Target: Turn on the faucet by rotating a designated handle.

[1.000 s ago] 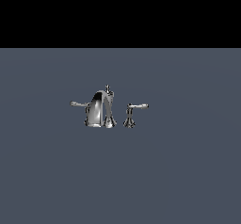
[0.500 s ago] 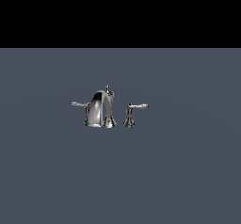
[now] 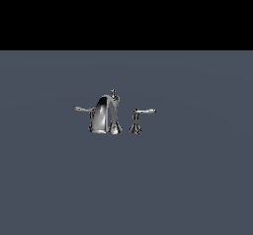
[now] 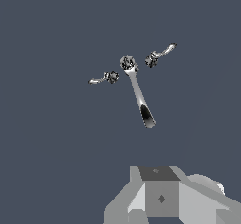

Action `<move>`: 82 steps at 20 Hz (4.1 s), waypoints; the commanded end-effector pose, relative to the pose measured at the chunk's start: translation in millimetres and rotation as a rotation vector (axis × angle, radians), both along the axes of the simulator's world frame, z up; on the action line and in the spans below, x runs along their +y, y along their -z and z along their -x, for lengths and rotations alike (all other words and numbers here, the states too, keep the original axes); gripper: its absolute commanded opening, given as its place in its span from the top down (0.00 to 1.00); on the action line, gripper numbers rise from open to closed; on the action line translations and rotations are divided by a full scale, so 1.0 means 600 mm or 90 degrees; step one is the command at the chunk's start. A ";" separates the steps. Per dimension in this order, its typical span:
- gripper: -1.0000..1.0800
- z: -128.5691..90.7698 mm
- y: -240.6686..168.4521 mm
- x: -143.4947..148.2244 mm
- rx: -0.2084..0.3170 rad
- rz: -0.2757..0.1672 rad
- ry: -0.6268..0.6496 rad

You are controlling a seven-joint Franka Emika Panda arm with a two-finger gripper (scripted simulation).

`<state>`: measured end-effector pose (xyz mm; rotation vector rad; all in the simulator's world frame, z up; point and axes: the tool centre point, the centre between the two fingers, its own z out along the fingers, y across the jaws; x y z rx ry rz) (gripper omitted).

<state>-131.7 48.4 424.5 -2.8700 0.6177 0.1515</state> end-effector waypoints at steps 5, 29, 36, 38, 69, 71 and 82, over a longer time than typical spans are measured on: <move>1.00 -0.070 0.068 0.040 0.046 -0.021 0.112; 1.00 -0.248 0.388 0.160 0.133 0.066 0.558; 1.00 -0.278 0.474 0.179 0.107 0.109 0.676; 1.00 -0.284 0.493 0.183 0.097 0.118 0.703; 1.00 -0.238 0.549 0.228 0.055 0.144 0.784; 1.00 -0.233 0.549 0.230 0.054 0.144 0.784; 1.00 -0.196 0.549 0.209 0.051 0.144 0.788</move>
